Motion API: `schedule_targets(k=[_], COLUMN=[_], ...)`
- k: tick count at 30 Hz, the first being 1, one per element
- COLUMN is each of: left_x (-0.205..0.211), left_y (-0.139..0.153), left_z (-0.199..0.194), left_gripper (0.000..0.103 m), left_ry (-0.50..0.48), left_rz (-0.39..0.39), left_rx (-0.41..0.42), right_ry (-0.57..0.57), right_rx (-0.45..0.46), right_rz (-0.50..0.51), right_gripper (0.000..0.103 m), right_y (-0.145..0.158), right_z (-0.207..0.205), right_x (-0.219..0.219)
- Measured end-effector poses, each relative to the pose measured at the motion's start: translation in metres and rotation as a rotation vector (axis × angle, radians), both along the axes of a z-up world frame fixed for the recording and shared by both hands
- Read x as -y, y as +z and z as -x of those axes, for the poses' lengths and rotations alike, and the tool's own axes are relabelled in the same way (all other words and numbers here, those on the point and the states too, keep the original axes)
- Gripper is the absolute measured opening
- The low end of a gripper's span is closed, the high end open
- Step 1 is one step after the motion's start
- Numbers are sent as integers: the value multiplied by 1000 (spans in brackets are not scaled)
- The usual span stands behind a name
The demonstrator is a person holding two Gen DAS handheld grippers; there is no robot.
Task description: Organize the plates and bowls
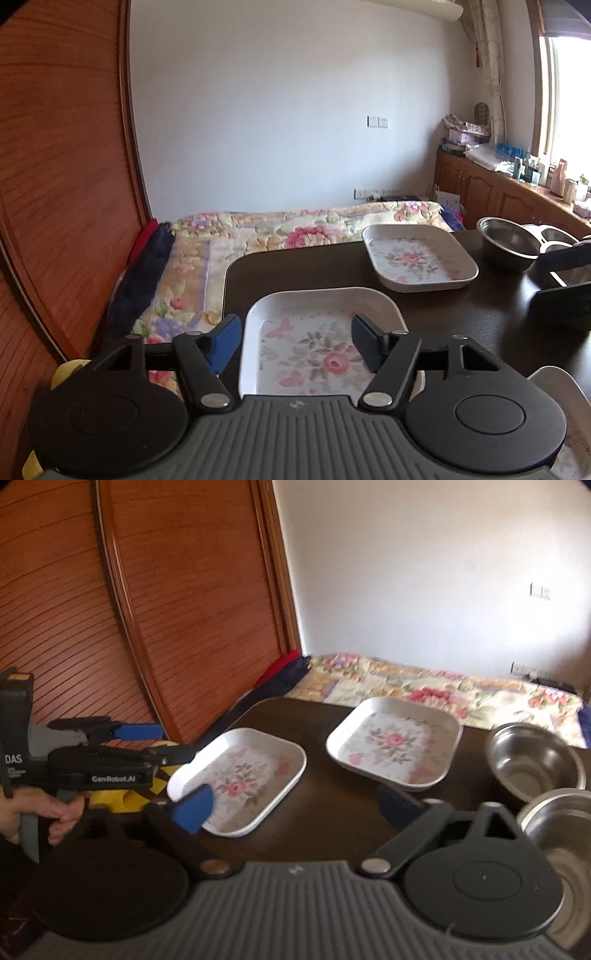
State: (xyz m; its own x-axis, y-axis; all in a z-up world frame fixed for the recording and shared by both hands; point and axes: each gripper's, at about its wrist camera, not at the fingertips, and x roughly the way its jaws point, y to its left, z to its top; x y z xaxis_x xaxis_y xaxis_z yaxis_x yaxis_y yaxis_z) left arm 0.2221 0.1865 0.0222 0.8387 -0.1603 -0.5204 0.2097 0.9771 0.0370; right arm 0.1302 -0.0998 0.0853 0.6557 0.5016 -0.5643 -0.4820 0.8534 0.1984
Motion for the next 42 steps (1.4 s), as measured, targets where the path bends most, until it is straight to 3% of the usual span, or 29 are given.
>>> schedule_targets(k=[2, 5, 17, 30, 35, 42], left_x=[-5, -10, -31, -41, -41, -40], left_y=[-3, -8, -29, -39, -41, -42], left_z=[-10, -24, -58, -68, -69, -70], left_gripper=[87, 79, 63, 51, 42, 40], left_ry=[-9, -19, -14, -9, -12, -15], left_rz=[4, 7, 14, 54, 54, 52], left_rx=[-22, -64, -166, -200, -209, -215], right_ry=[8, 13, 36, 56, 70, 88], right_rx=[-33, -82, -204, -263, -273, -281], right_rz=[-2, 7, 10, 11, 9, 22], right_gripper=[85, 72, 51, 34, 27, 25], right_y=[-3, -9, -32, -48, -51, -55], right_z=[-10, -25, -61, -74, -74, -74], right_x=[-6, -14, -42, -55, -60, -63])
